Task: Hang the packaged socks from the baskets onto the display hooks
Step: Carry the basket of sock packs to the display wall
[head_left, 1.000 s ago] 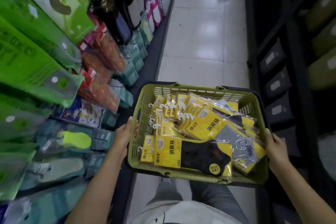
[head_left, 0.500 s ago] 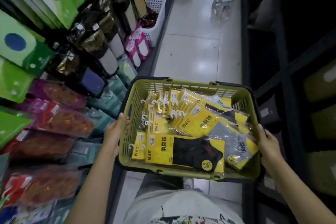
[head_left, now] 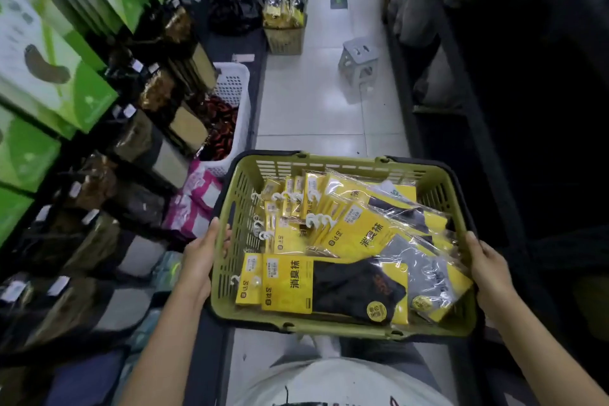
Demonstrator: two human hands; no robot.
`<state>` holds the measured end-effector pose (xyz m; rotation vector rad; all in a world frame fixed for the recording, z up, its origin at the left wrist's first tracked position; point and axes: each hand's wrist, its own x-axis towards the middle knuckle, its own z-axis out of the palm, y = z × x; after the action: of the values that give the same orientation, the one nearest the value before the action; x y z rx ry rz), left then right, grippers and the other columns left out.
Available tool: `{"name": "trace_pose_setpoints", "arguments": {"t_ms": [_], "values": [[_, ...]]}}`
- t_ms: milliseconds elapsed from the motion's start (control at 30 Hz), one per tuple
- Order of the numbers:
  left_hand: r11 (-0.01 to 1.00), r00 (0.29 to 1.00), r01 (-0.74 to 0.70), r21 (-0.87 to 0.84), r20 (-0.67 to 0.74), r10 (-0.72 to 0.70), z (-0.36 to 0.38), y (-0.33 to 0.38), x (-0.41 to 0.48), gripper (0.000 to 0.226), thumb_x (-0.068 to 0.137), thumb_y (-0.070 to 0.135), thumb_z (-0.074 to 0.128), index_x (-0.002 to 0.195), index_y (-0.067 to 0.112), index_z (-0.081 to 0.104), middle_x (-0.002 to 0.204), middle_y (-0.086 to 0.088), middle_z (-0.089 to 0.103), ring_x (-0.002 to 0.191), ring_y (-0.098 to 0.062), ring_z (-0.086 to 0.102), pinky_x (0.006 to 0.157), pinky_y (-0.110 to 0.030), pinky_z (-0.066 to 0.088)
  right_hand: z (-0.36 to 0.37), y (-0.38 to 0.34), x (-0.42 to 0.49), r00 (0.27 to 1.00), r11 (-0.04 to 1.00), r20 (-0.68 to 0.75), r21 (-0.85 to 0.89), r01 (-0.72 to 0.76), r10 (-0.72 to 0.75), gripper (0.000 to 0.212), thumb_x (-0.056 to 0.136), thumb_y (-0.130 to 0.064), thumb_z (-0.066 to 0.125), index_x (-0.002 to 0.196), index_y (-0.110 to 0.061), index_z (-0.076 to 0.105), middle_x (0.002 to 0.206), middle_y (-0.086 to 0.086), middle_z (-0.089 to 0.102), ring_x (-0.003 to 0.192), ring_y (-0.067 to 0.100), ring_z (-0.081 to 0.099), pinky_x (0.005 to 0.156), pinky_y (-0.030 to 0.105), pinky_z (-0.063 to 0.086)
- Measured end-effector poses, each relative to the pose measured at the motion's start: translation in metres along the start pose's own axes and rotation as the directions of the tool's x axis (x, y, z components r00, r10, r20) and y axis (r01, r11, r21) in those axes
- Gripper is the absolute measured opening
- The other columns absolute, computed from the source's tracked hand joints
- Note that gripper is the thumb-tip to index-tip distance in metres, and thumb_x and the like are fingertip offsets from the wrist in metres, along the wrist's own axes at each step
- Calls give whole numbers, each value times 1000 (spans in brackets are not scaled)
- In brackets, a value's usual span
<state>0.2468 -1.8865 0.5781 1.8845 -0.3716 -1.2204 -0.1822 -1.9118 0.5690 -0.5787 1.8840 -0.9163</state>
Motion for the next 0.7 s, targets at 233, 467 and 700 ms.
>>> {"name": "trace_pose_setpoints", "arguments": {"t_ms": [233,467,700], "values": [[1000,1000,0,-15,-13,0,108,115,141,42,90,47,53,94,9,70,84,-7,69,75,-20,62,69,-32,51,81,-124,167,1000,1000,20,2,-20,20,27,96,-38,52,86,-17,65,77,6,68,68,22,64,58,32,50],[992,997,34,-122,-62,-41,185,231,249,44,89,48,54,95,8,70,94,-13,68,88,-26,62,85,-42,50,162,-278,299,998,998,54,-50,38,-35,28,96,-37,53,82,-17,66,74,3,68,63,18,64,53,28,48],[980,995,34,-197,-89,-53,251,346,396,38,90,43,56,89,7,69,77,-6,65,67,-17,59,67,-32,51,278,-395,432,996,996,56,-47,73,-70,20,96,-35,53,94,-17,62,72,-5,64,62,10,60,51,25,44]]}}
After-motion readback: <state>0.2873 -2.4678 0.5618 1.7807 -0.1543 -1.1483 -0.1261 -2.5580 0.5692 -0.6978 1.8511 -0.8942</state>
